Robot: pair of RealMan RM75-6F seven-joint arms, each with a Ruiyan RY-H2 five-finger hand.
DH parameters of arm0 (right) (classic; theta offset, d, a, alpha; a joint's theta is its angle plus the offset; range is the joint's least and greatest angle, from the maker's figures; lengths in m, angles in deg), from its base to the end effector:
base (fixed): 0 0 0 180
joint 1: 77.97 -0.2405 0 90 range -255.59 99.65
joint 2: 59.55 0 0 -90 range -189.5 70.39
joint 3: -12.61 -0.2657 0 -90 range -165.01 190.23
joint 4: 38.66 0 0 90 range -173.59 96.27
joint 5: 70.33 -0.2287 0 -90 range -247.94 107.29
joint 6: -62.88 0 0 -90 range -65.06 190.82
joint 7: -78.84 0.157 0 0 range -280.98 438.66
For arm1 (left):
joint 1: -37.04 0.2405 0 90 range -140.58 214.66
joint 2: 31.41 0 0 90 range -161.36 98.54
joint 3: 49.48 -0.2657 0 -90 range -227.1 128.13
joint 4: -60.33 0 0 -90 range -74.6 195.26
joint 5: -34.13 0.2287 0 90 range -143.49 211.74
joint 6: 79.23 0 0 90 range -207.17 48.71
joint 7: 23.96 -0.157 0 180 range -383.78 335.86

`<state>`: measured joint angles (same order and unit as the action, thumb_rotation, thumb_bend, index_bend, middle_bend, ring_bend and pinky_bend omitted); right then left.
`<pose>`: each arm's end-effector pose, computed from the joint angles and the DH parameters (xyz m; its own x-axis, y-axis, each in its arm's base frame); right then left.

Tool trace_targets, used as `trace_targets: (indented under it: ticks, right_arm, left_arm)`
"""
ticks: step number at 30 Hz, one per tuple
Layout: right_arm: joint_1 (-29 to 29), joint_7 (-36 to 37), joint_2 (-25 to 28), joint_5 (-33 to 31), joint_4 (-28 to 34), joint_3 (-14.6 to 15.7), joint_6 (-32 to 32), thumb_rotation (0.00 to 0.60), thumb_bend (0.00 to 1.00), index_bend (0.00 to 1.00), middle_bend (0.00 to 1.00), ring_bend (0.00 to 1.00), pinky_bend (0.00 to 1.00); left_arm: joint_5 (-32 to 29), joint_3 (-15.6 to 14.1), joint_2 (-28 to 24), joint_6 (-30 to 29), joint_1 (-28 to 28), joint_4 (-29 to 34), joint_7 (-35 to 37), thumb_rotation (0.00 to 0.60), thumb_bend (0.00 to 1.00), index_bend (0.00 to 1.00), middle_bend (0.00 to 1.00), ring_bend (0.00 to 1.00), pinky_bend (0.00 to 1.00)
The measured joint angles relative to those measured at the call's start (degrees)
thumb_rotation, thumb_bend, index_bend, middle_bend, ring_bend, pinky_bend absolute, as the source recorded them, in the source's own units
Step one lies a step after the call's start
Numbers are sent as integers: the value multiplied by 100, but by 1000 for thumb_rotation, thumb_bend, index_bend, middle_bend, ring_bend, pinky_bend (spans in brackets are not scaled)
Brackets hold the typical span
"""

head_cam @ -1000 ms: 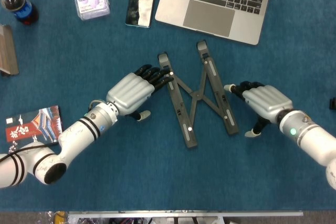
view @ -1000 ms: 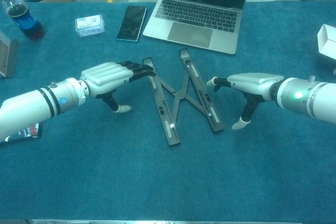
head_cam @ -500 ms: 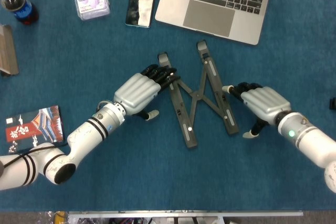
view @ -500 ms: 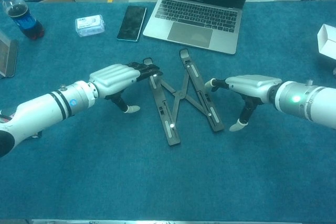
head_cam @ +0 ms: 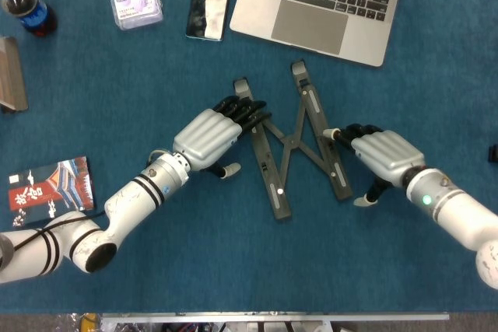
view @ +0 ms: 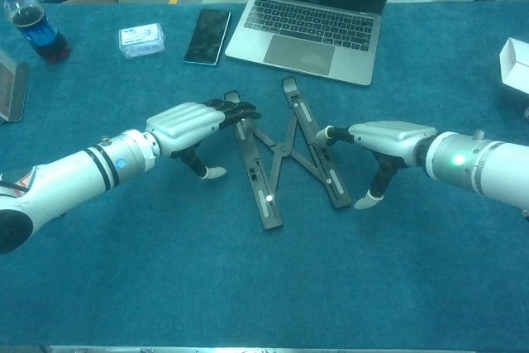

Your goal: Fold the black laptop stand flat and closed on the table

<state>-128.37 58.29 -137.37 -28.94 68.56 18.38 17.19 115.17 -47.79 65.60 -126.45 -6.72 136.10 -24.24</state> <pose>-0.1709 -0.2676 -0.0535 0.3655 -0.7331 0.5736 -0.9308 -0.2820 0.2328 -0.1488 0.3132 -0.1189 0.4419 0.4763 0.7602 0.8178 -0.5621 -0.1232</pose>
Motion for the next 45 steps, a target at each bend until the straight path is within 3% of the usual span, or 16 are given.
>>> trace_targets:
  ticks: [14,45]
  right_arm:
    - [-62,-143,-16,-130,52,71,22,600,0,0,119,0,92]
    - [-193,-98,-670,-45,-274,-219,62,600,0,0,105,0,91]
  left_arm:
    - [37,-45,-65,-26,32,-10,80,600,280,0,0,0,0]
    - [162,-97,-22,-54,81,-350,553,600,280,0,0,0,0]
